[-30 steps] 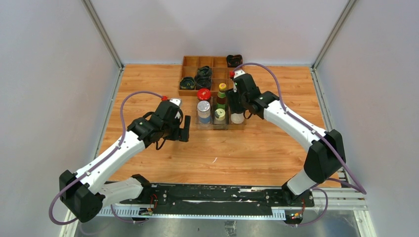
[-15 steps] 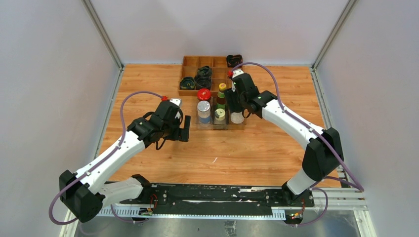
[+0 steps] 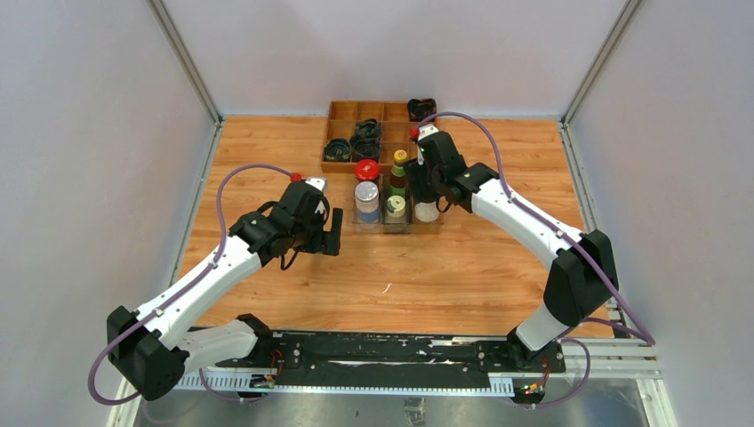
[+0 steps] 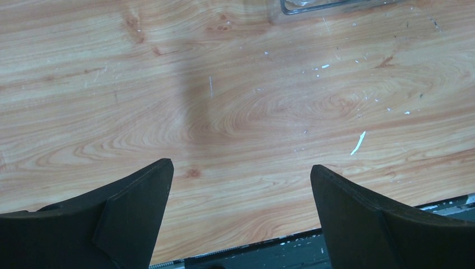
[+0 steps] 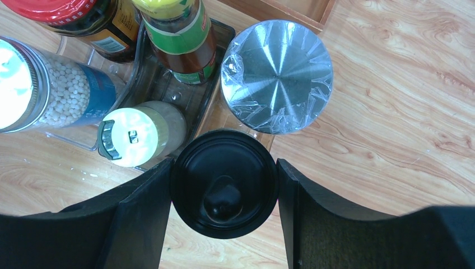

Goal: Organize the condiment bottles
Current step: Place the bottle in the storage box.

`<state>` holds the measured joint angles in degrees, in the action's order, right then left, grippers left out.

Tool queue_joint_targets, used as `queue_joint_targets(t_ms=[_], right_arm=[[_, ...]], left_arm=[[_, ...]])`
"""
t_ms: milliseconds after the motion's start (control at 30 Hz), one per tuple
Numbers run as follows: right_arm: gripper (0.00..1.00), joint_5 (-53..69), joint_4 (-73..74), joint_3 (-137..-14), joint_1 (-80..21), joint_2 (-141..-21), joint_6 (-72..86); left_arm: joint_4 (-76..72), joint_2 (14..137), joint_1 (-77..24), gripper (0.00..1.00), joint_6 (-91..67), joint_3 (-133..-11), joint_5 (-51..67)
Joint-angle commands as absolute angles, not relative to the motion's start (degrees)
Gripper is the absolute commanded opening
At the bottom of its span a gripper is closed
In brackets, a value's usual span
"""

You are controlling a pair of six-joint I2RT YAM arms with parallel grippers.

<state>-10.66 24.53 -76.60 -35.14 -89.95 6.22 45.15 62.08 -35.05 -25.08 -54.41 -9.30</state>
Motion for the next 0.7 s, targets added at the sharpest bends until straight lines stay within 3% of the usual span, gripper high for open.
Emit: queue_joint_targets(t_ms=[0, 667], right_arm=[[0.52, -12.2, 25.0, -79.4, -35.8, -90.1, 5.0], [0.52, -12.4, 22.7, -77.3, -35.8, -90.2, 5.4]], left_arm=[[45.4, 62.1, -34.7, 1.0, -24.5, -54.2, -9.8], [45.7, 62.3, -34.7, 1.0, -24.0, -54.9, -9.8]])
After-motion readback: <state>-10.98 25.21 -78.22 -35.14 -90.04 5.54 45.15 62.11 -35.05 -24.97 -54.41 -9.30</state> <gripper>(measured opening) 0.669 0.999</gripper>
